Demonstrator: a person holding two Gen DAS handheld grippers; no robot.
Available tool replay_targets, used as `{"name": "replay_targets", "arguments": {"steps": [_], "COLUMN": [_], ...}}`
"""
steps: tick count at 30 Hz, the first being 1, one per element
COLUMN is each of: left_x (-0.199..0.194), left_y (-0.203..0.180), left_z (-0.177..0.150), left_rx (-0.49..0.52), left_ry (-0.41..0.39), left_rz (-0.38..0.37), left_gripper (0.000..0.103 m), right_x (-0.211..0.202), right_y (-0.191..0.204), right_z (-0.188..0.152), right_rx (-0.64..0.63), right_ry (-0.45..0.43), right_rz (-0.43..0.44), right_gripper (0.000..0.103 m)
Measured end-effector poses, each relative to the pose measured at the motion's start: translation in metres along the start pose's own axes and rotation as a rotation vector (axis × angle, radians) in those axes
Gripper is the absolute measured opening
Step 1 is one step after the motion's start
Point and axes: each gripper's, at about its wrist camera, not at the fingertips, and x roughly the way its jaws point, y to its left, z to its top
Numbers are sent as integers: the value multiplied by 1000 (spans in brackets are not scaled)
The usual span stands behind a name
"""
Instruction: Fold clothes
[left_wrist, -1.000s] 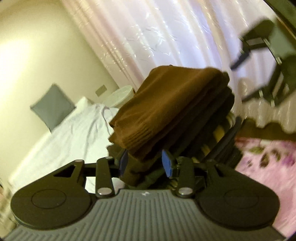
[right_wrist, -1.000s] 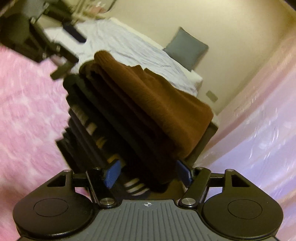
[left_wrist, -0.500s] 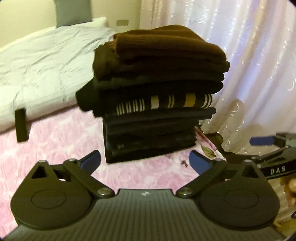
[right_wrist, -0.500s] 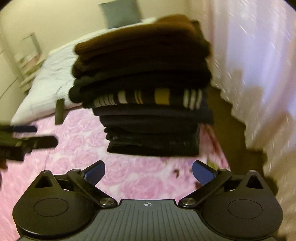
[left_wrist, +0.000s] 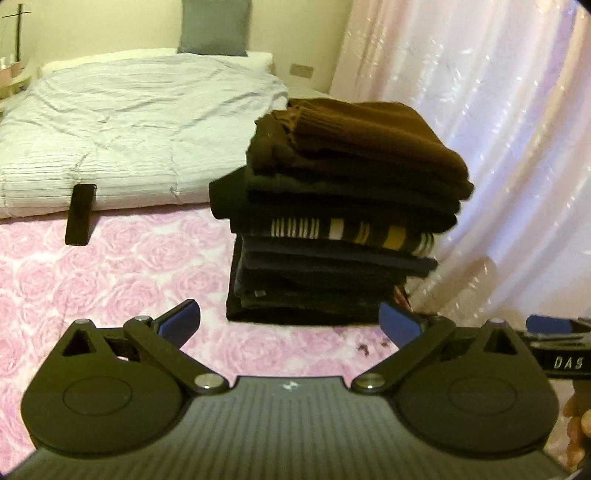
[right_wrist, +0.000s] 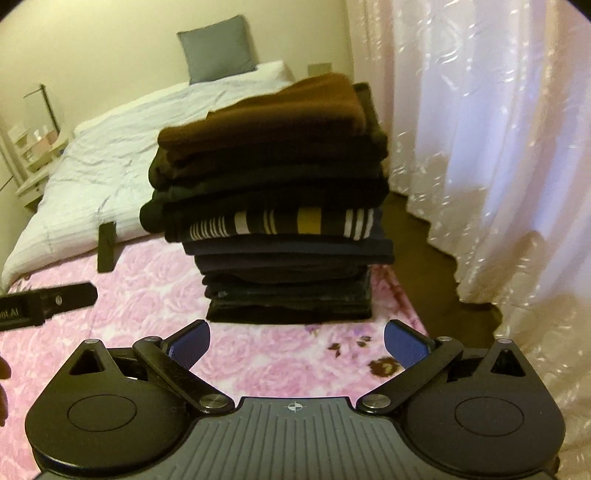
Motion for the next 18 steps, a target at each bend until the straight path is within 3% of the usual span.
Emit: {"name": "replay_targets", "arguments": {"steps": [5,10,18], "left_x": [-27,-43,-56], "left_y": [5,8,14], "left_z": [-8,-19,-30], "left_rx": [20,-3,9], "left_ry": [-15,29,76], "left_rz": [3,-22,-19], "left_gripper": [101,101,101], "right_x": [-35,-59,-71], "right_y": [21,33,51], "right_z": [-8,-18,-36], "right_rx": [3,29,59], "right_ry": [-33,-65,-50], "right_rz": [-20,-70,-90], "right_gripper": [103,103,103]}}
